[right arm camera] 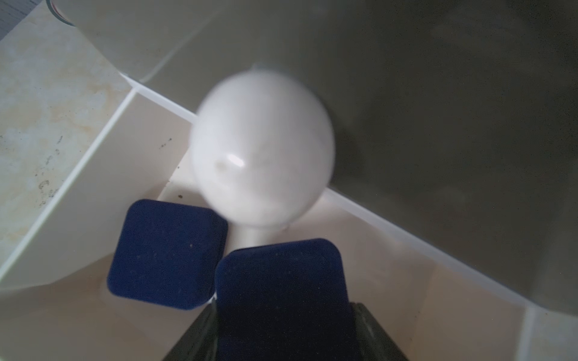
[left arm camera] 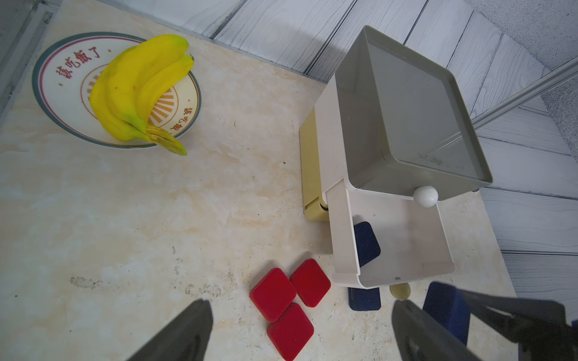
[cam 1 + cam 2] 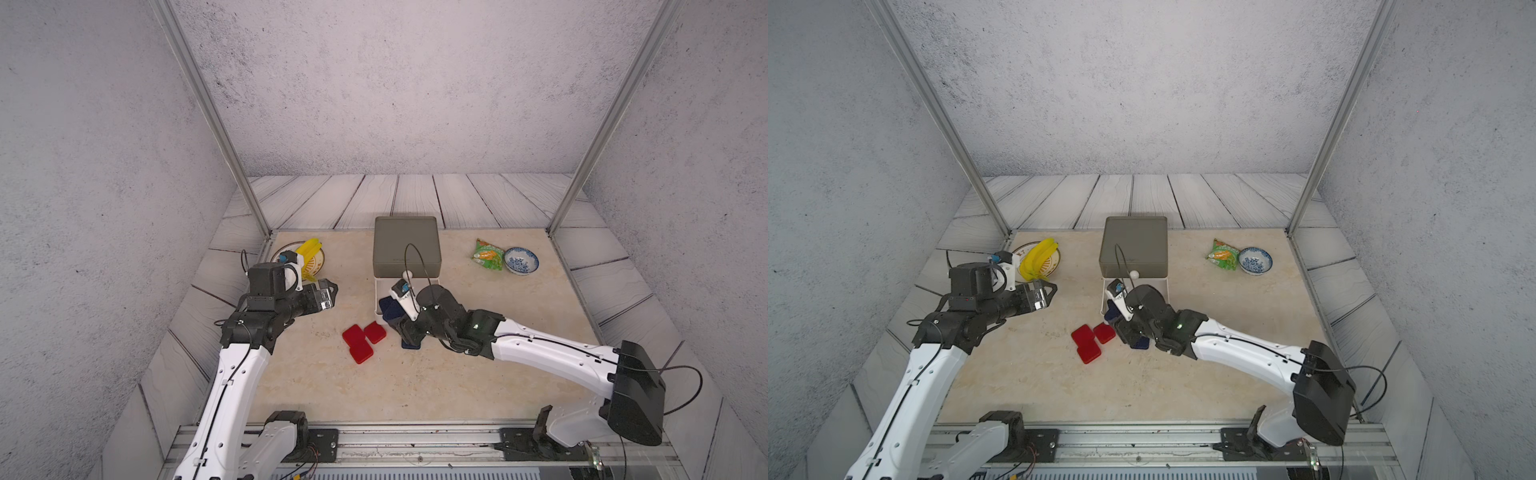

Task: Place the brooch boxes into the drawer by color
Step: Place the brooch box in the drawer.

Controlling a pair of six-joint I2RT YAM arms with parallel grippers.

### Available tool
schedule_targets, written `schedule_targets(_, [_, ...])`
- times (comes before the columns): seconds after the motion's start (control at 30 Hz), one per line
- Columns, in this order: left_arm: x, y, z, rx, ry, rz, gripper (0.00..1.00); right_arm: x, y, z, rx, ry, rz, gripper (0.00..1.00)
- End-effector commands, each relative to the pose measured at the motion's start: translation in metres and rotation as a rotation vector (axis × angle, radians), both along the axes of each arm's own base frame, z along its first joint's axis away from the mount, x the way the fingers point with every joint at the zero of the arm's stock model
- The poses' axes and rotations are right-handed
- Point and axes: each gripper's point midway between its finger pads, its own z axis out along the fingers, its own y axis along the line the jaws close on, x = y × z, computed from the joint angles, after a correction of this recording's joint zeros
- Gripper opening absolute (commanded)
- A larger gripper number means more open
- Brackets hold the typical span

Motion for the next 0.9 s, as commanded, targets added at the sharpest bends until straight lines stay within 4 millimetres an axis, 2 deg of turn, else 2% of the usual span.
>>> schedule_targets(0.0, [0.000, 0.000, 0.007, -0.022, -0.018, 0.004, 0.96, 0.026, -0.014, 0.045, 0.007, -0.108, -0.092, 0.41])
schedule_targets(0.07, [0.000, -0.001, 0.007, -0.028, -0.018, 0.004, 0.96, 0.043, -0.025, 0.058, 0.015, -0.081, -0.159, 0.40])
schedule_targets(0.23, [-0.001, -0.002, 0.009, -0.033, -0.026, 0.000, 0.96, 0.083, -0.054, 0.077, 0.078, -0.045, -0.315, 0.39])
schedule_targets(0.33, [-0.002, -0.004, 0.007, -0.041, -0.025, -0.012, 0.96, 0.107, -0.074, 0.078, 0.088, -0.033, -0.405, 0.39])
schedule_targets(0.43, [-0.002, -0.005, 0.006, -0.046, -0.025, -0.016, 0.96, 0.122, -0.084, 0.073, 0.067, -0.026, -0.446, 0.39])
schedule_targets(0.87, [-0.001, -0.005, 0.005, -0.046, -0.027, -0.017, 0.96, 0.147, -0.066, 0.035, 0.022, 0.032, -0.473, 0.39])
